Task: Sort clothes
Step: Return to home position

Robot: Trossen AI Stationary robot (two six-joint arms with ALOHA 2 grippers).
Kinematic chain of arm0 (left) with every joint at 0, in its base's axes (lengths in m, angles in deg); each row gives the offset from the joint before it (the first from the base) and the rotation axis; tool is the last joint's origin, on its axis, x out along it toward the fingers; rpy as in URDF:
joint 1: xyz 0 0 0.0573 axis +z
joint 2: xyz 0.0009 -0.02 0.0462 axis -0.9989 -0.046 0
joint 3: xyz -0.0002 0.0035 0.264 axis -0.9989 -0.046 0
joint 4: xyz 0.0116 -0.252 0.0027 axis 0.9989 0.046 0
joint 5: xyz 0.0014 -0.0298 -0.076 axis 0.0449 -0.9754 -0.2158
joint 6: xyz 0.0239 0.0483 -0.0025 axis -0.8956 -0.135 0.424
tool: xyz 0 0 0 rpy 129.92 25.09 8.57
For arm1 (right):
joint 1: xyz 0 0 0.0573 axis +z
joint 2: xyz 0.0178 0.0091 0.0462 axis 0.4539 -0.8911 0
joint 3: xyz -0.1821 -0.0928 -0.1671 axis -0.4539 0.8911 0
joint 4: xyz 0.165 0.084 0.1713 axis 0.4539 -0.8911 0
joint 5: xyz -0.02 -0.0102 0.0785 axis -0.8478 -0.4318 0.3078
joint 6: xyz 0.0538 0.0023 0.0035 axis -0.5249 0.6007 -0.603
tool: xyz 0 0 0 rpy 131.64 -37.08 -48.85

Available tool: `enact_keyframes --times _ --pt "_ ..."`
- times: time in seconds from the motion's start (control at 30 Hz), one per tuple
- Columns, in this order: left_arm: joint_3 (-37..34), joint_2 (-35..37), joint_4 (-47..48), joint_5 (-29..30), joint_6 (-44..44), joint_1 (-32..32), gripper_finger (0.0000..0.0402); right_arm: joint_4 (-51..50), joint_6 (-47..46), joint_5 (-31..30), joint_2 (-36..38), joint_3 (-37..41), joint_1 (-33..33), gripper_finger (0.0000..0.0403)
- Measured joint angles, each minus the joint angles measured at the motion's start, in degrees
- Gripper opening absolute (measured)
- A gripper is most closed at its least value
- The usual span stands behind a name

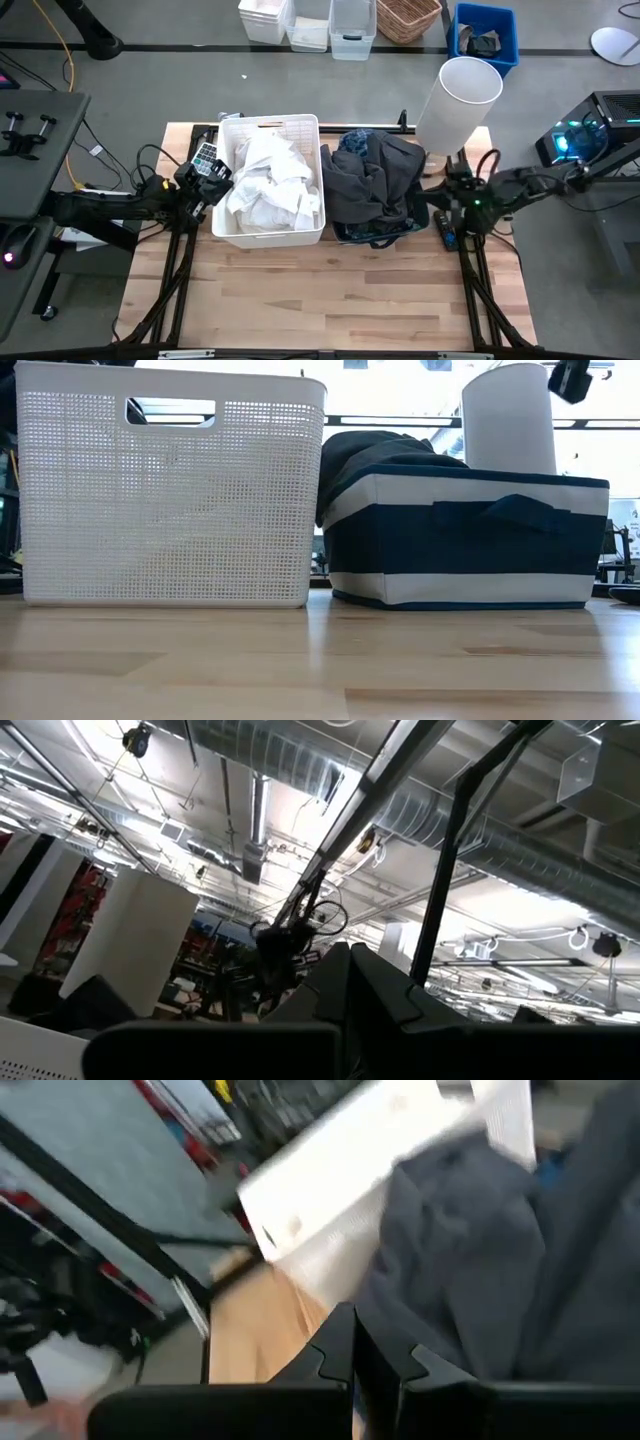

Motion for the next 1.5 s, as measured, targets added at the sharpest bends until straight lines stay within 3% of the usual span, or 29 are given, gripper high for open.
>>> enact_keyframes --times 0.1,0.3,0.57,0.7,1.0,1.2,1.5 --pt "0.0 0.0 0.02 -0.06 0.02 0.0 0.0 14.2 8.84 1.72 6.51 11.05 -3.1 0.0" --pt "0.0 0.0 0.04 -0.06 -0.01 0.0 0.0 38.77 15.49 13.85 12.8 30.45 -12.26 0.0" --pt "0.0 0.0 0.04 -0.04 -0.02 0.0 0.0 64.33 19.19 24.41 15.42 43.77 -16.96 0.0" --pt "0.0 0.0 0.08 0.0 -0.02 0.02 0.0 63.13 21.78 24.76 15.28 44.08 -16.95 0.0" --pt "0.02 0.0 0.07 0.01 -0.03 0.02 0.0 46.91 8.12 24.06 15.27 44.08 -16.95 0.0" --pt "0.02 0.0 0.07 0.01 -0.01 0.02 0.0 37.56 9.34 24.07 15.27 44.08 -16.95 0.0" --pt "0.02 0.0 0.07 0.01 -0.03 0.02 0.0 34.71 10.26 24.02 15.34 44.08 -16.95 0.0"
